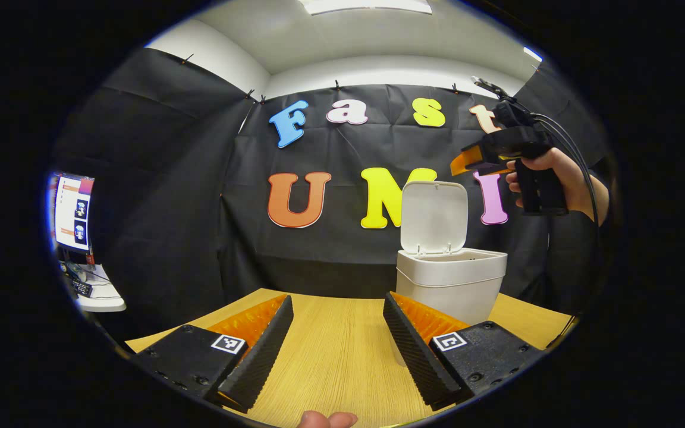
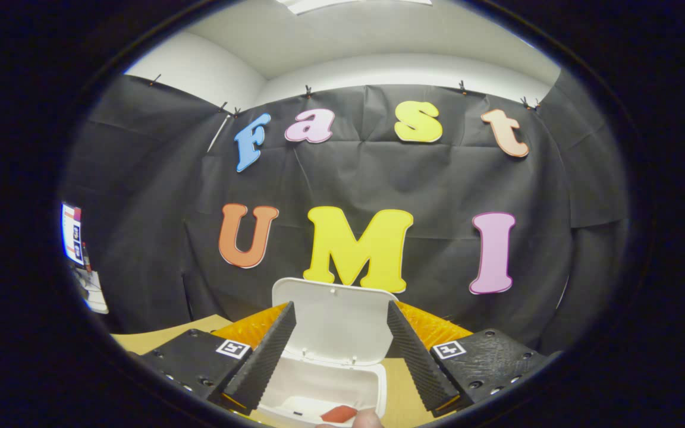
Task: Press the lid of the desktop garbage bin to open it, pick up the crumpled paper on the desktop and throw it into the bin, then pick up the pop can on the desktop and drop it into the bin, and finally close the garbage bin lid.
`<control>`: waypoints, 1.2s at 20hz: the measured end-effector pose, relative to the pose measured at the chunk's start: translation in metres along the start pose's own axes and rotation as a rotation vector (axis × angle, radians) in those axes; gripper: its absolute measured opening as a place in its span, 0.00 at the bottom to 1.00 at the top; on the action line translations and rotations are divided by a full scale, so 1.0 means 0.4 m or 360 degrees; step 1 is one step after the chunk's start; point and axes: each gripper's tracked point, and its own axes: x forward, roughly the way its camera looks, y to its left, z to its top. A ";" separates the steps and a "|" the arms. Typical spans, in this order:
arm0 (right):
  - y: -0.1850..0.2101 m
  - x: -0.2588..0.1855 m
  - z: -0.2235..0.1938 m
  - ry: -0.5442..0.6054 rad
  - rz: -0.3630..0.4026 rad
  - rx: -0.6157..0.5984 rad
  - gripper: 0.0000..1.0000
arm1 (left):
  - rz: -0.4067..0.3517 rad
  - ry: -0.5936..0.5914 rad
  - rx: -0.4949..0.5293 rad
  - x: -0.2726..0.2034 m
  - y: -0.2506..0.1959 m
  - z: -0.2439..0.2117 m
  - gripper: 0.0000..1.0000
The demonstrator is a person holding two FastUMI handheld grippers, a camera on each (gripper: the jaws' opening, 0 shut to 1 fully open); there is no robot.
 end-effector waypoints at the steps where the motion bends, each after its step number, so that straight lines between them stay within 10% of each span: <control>1: 0.006 0.023 0.003 0.0015 0.0001 -0.0009 0.97 | -0.0005 0.0009 -0.0007 0.001 -0.003 -0.004 0.99; 15: 0.022 0.318 0.071 0.0207 -0.0019 0.0133 0.95 | 0.0055 -0.0073 0.0028 0.022 0.034 0.067 0.98; 24: -0.014 0.325 0.010 0.0344 -0.0058 0.0183 0.95 | 0.0062 -0.0072 0.0026 0.019 0.043 0.062 0.98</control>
